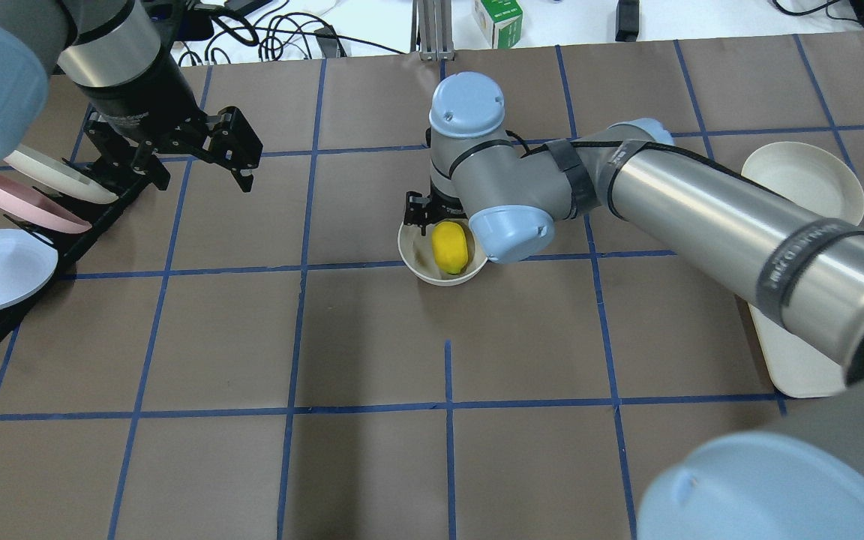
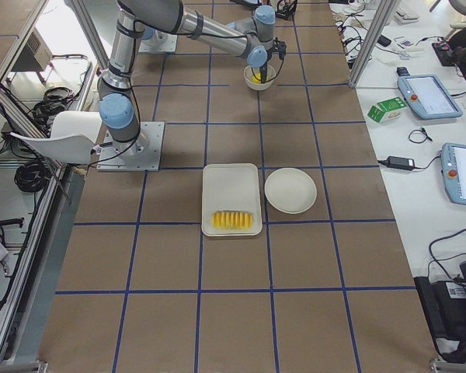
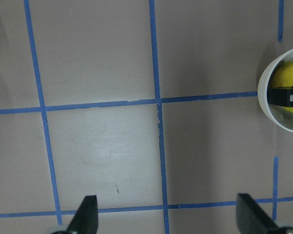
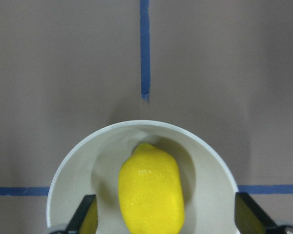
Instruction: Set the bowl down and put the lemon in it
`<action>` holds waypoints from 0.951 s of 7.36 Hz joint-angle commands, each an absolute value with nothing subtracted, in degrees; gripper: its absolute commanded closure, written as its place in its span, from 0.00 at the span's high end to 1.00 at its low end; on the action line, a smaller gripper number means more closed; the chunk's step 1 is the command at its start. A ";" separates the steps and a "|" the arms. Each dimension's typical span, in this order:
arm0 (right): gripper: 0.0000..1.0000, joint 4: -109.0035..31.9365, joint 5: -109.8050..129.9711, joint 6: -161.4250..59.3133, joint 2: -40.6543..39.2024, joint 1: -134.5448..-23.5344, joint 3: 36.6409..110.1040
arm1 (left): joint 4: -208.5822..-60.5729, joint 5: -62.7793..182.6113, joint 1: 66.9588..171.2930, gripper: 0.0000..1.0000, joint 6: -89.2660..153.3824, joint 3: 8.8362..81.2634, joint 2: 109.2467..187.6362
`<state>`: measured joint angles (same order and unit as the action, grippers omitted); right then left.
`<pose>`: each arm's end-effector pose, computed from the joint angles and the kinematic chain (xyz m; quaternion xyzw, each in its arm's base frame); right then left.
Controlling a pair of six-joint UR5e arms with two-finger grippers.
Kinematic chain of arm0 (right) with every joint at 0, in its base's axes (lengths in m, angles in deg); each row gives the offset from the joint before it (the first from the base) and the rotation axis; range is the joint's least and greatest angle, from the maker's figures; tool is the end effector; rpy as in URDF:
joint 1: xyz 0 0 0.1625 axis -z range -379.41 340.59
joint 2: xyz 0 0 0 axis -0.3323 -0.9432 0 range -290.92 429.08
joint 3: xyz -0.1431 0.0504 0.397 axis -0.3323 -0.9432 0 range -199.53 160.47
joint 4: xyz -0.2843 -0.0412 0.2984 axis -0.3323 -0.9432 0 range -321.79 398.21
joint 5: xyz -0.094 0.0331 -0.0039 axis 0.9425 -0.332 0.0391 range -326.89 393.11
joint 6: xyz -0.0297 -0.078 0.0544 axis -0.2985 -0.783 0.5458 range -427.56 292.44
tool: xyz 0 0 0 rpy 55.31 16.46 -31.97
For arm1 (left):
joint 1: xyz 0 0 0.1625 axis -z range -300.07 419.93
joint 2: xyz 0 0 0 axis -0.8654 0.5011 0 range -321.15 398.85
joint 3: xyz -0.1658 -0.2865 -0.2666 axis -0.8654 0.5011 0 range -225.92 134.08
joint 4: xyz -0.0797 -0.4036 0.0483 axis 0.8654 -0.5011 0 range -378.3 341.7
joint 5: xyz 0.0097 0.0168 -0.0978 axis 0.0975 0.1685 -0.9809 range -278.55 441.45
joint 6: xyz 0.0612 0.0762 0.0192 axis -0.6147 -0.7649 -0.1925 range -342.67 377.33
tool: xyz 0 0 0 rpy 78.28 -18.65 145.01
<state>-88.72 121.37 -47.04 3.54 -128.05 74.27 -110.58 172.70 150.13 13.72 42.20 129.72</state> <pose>0.3322 -0.5580 0.2803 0.0151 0.9969 -0.0662 0.0396 -0.1329 -0.4956 0.4926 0.0333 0.9993 0.0114 0.0106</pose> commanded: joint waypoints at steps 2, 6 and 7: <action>1.00 -67.79 121.79 -46.73 -14.53 -123.58 73.98 | -110.49 172.41 150.11 1.00 13.55 43.38 128.24; 1.00 -58.74 121.60 -48.65 -22.23 -113.46 73.37 | -110.15 171.89 149.76 1.00 13.55 46.27 126.39; 1.00 -59.43 121.70 -53.79 -21.98 -112.15 73.71 | -110.14 171.98 149.32 1.00 13.46 46.28 126.30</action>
